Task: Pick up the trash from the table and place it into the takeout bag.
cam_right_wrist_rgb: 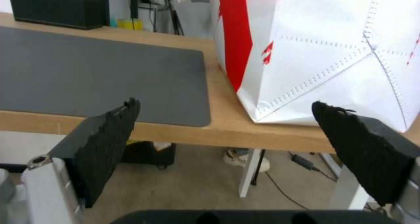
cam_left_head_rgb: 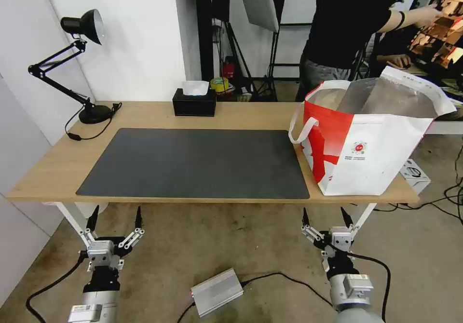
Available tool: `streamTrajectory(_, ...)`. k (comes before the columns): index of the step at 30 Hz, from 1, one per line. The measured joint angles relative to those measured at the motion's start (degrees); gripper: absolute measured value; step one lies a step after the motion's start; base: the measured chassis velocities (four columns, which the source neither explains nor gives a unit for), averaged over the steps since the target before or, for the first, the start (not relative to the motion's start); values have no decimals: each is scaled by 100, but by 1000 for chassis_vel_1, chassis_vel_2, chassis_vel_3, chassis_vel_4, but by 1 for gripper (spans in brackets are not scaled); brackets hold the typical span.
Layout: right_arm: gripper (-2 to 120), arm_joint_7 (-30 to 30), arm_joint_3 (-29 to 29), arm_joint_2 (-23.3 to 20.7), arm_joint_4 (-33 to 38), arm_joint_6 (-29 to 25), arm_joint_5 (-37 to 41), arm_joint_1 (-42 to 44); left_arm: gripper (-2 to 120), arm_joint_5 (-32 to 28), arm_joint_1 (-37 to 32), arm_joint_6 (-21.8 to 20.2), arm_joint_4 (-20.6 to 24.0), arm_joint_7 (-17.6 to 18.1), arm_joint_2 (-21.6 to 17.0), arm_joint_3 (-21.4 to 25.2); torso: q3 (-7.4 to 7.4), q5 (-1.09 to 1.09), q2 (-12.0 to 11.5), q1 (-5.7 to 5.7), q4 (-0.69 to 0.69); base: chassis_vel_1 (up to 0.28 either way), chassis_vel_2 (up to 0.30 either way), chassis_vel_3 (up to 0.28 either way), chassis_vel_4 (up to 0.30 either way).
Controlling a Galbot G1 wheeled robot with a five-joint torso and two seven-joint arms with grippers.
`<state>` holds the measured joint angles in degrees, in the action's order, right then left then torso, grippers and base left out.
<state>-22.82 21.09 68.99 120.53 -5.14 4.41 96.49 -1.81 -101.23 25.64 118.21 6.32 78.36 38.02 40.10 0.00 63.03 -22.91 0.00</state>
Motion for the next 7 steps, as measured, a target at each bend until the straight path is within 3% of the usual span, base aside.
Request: streamTrajectory(7, 100, -26, 19, 22, 21, -7, -1, 14, 100, -36, 22, 4, 3, -3, -15, -6, 0, 0, 0, 0, 0, 0, 0, 0, 0)
